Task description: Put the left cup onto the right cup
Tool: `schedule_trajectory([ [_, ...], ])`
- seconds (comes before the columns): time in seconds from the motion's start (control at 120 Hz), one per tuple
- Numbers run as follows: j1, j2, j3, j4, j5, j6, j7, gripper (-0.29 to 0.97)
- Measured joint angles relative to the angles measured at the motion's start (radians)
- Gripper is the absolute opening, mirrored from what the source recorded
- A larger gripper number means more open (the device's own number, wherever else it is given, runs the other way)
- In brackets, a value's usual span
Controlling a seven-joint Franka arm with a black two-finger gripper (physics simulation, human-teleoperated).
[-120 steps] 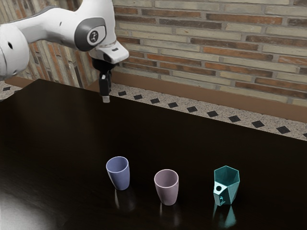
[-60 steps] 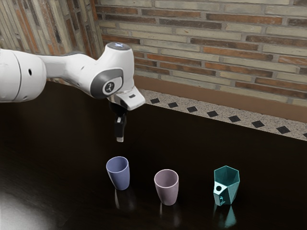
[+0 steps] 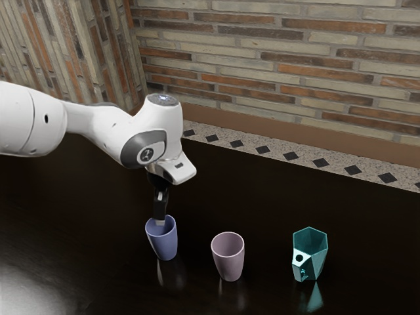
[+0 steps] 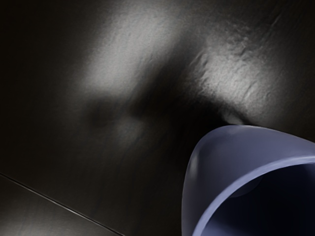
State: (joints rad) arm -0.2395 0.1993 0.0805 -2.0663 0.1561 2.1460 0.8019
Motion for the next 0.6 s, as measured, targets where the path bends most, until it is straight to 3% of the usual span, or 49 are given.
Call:
schedule_trajectory([
  [0.075, 0.0, 0.001, -0.001, -0.015, 0.0, 0.015, -0.011, 0.61],
  [0.325, -0.002, -0.01, -0.007, -0.037, -0.002, 0.05, -0.042, 0.11],
  [0.6, 0.0, -0.015, -0.013, -0.046, -0.04, 0.061, -0.07, -0.06],
])
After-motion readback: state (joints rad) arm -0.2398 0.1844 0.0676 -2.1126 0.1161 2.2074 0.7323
